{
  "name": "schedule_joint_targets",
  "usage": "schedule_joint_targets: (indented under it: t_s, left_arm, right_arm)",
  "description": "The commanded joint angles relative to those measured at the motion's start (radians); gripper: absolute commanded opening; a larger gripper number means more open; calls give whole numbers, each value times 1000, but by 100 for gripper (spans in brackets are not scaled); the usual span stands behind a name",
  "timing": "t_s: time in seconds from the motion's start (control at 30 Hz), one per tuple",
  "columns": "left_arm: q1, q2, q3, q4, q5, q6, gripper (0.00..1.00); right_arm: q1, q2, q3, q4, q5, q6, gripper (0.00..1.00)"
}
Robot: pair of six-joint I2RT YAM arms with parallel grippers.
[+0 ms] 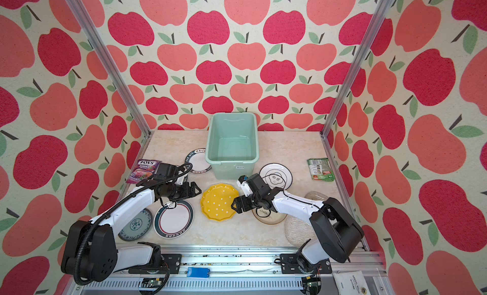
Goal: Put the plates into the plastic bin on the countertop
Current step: 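Move both grippers toward opposite edges of the yellow dotted plate, then close the right gripper on the plate rim while the left gripper braces it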
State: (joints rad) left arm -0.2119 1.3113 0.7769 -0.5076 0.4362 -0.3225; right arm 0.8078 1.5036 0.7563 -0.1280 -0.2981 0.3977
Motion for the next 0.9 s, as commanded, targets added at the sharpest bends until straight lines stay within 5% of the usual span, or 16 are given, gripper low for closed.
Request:
schedule_joint_targets:
  t_s: [0.0,0.7,0.87]
  left_arm:
    - [-10,13,1,-26,-21,35,87]
    - [-63,181,46,-13,50,105,69]
    - [-62,254,73,-23,92,119,56]
  right_arm:
    - [24,56,78,-33,-32,-29,84]
    - [44,94,85,-77,36,61,83]
    - [45,152,130,-94,7,50,82]
